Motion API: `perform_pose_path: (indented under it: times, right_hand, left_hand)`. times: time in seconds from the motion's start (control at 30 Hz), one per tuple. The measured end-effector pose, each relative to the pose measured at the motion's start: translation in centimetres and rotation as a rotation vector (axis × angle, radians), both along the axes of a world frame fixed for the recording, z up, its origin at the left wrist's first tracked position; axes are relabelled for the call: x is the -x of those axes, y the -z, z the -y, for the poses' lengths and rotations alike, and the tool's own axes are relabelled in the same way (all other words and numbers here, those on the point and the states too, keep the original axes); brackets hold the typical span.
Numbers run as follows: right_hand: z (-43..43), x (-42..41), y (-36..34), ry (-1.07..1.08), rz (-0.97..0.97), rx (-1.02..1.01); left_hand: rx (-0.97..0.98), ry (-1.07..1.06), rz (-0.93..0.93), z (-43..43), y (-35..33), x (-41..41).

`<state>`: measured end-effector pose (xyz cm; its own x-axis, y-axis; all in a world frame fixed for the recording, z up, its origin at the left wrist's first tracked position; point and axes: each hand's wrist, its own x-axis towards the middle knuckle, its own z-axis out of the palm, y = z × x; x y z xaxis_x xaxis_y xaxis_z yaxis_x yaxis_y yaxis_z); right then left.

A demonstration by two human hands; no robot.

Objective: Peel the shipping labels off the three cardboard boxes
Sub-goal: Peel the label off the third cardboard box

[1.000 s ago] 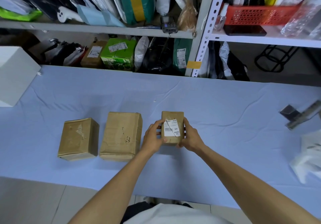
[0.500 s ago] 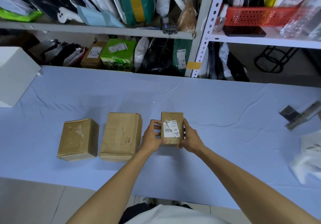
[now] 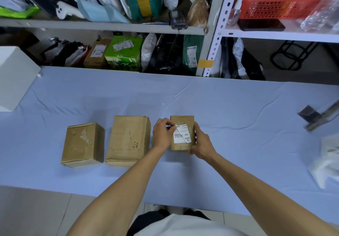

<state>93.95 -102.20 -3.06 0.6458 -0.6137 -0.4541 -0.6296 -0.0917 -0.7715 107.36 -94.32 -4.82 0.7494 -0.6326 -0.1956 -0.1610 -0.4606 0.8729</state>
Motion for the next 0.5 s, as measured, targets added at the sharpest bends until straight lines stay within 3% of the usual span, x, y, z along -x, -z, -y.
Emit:
perform_pose_path:
  times: [0.27,0.5]
  right_hand:
    - [0.11,-0.1,-0.4,-0.011,-0.017,0.01]
    - [0.2,-0.53,-0.29,-0.029,-0.066,0.025]
  left_hand:
    - [-0.12,0.058,0.132,0.63,0.36,-0.14]
    - [-0.15,0.09,0.085,0.81,0.32,-0.35]
